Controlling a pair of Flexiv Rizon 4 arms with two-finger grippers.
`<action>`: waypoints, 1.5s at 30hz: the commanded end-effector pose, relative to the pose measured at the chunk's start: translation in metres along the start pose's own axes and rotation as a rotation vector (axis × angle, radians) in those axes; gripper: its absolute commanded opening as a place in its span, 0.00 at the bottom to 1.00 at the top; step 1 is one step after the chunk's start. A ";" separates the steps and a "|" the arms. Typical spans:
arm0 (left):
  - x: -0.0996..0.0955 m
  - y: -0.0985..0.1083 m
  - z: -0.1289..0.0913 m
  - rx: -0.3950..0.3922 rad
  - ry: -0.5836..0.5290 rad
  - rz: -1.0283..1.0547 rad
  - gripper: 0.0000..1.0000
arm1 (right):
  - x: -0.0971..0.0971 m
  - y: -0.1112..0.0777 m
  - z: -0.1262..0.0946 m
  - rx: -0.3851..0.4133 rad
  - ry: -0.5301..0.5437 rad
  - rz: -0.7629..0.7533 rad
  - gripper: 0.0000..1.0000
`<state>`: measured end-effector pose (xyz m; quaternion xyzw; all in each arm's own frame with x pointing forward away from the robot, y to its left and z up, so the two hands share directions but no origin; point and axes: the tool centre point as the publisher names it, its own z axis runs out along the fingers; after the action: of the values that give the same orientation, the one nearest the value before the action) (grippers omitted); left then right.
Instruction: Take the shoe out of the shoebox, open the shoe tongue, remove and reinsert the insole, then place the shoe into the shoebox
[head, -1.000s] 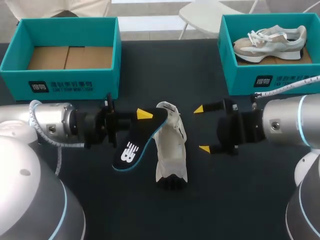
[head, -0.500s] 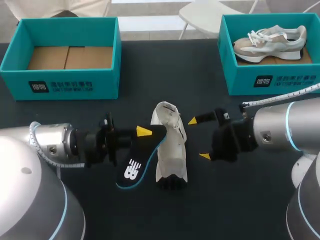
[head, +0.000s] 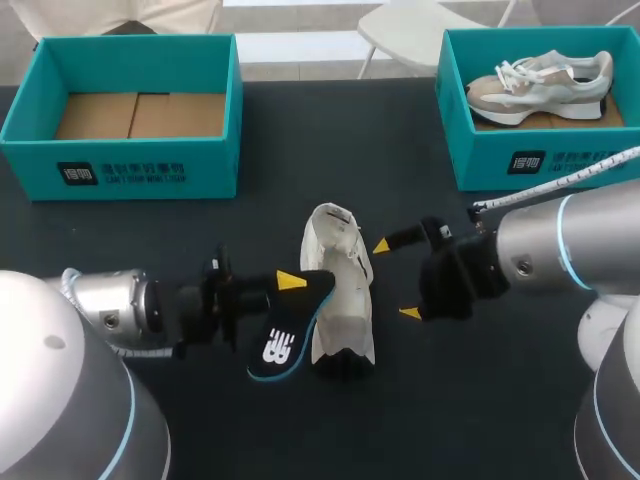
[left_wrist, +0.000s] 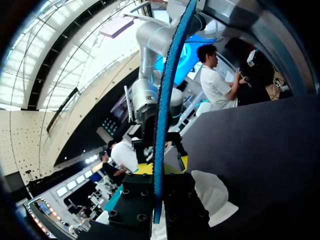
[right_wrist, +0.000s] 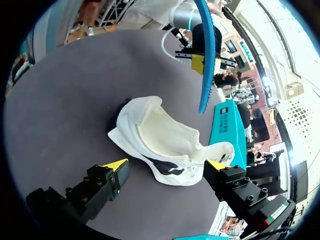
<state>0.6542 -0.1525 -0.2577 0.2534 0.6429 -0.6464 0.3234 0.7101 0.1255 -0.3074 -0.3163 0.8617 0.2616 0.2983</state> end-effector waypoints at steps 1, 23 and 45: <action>0.000 0.001 0.002 -0.001 -0.001 0.001 0.00 | 0.003 -0.002 -0.004 -0.025 -0.005 -0.002 1.00; 0.000 0.001 0.002 -0.001 -0.001 0.001 0.00 | -0.002 0.013 -0.020 -0.026 0.059 0.297 1.00; -0.002 -0.002 0.031 -0.005 0.030 -0.015 0.00 | 0.010 0.008 0.020 -0.001 0.098 0.490 1.00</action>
<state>0.6517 -0.1692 -0.2517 0.2577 0.6490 -0.6437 0.3132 0.7010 0.1315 -0.3129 -0.1137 0.9257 0.3100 0.1844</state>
